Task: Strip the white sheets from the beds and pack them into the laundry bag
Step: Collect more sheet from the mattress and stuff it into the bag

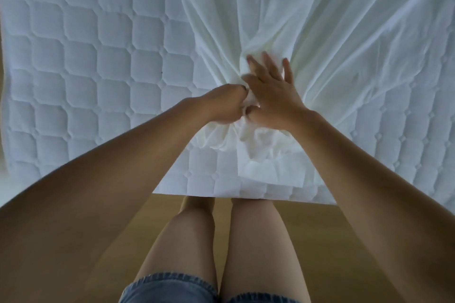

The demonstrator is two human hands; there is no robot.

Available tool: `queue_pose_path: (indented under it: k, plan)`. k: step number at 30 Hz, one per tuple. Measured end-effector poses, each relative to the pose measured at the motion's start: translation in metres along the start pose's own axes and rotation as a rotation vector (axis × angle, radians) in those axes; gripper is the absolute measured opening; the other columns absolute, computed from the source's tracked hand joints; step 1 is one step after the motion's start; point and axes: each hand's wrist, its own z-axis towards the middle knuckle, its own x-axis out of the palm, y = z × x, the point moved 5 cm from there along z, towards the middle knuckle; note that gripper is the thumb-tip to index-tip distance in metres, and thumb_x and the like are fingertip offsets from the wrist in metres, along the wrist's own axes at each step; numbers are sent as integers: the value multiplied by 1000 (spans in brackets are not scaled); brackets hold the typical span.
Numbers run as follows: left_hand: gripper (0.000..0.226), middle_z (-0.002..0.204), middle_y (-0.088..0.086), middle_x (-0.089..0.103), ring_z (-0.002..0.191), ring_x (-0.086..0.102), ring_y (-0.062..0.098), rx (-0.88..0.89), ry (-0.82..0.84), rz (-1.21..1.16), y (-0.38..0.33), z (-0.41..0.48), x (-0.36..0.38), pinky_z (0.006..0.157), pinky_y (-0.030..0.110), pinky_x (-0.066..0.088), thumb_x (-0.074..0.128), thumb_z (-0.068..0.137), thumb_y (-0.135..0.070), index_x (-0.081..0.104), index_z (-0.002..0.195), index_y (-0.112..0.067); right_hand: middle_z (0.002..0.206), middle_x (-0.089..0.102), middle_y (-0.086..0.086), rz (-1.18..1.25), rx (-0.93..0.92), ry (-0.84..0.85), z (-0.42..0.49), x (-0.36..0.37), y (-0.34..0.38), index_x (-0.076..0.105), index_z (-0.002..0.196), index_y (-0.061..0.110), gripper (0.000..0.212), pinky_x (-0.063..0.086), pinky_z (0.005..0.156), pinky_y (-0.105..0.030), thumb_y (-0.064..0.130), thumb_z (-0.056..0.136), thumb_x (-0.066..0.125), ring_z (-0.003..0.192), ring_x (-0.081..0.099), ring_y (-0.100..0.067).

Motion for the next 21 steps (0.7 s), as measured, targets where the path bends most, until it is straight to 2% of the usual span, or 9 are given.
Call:
queue_pose_path:
  k: [2, 4, 6, 8, 11, 14, 16, 18, 21]
  plan:
    - [12, 88, -1, 46, 94, 54, 28, 14, 43, 76, 1, 4, -7, 73, 32, 37, 46, 90, -4, 48, 91, -16, 135, 51, -5, -49, 0, 16, -3, 1, -20, 56, 121, 15, 44, -11, 116, -44, 41, 86, 48, 141, 26, -21]
    - [18, 97, 3, 49, 102, 52, 30, 97, -87, 203, -3, 4, -11, 77, 35, 36, 48, 91, -11, 57, 106, -14, 101, 65, -10, -14, 77, -75, -9, 1, -38, 63, 96, 9, 51, 7, 116, -38, 49, 84, 33, 116, 51, -27]
    - [38, 116, 11, 56, 112, 52, 34, 190, -382, 218, -11, -6, -9, 89, 42, 38, 49, 92, -28, 57, 122, -7, 88, 66, -19, 58, 231, -155, -18, 0, -49, 64, 83, 3, 73, 34, 94, -36, 54, 74, 14, 95, 57, -35]
    - [61, 131, 19, 54, 122, 49, 37, 298, -573, 184, -18, -22, 6, 99, 53, 36, 43, 88, -44, 49, 133, -3, 90, 65, -22, 106, 386, -129, -28, 7, -57, 64, 83, 1, 73, 32, 69, -33, 53, 77, 13, 90, 58, -39]
    - [102, 150, 24, 32, 139, 26, 37, 442, -481, 347, -22, -40, 49, 106, 65, 20, 41, 73, -73, 24, 144, -2, 97, 66, -18, 177, 494, 38, -48, 35, -55, 64, 93, 5, 59, 36, 71, -34, 48, 93, 25, 96, 59, -38]
    - [129, 152, 24, 19, 140, 19, 38, 433, -309, 566, -11, -34, 75, 105, 68, 17, 54, 50, -80, 13, 147, -6, 80, 62, -9, 344, 596, 108, -65, 52, -52, 60, 84, 7, 43, 37, 70, -33, 39, 95, 34, 91, 60, -36]
    - [126, 146, 25, 36, 134, 37, 41, 307, -238, 638, -7, -18, 70, 97, 69, 31, 74, 46, -65, 21, 145, -8, 79, 59, -7, 448, 626, 105, -68, 54, -50, 54, 85, 8, 36, 34, 71, -33, 38, 95, 36, 91, 58, -35]
    - [97, 133, 19, 56, 124, 51, 37, 303, -156, 552, -9, 2, 59, 98, 64, 32, 81, 55, -43, 42, 138, -10, 105, 61, -10, 652, 612, 57, -74, 61, -48, 47, 109, 14, 37, 39, 82, -36, 47, 94, 40, 102, 55, -32]
    - [30, 99, 2, 67, 103, 59, 30, 272, -27, 264, -18, 25, 32, 90, 38, 35, 57, 80, -33, 65, 106, -20, 138, 41, -12, 737, 435, -140, -94, 66, -38, 26, 143, 21, 85, 36, 103, -40, 70, 77, 47, 124, 41, -29]
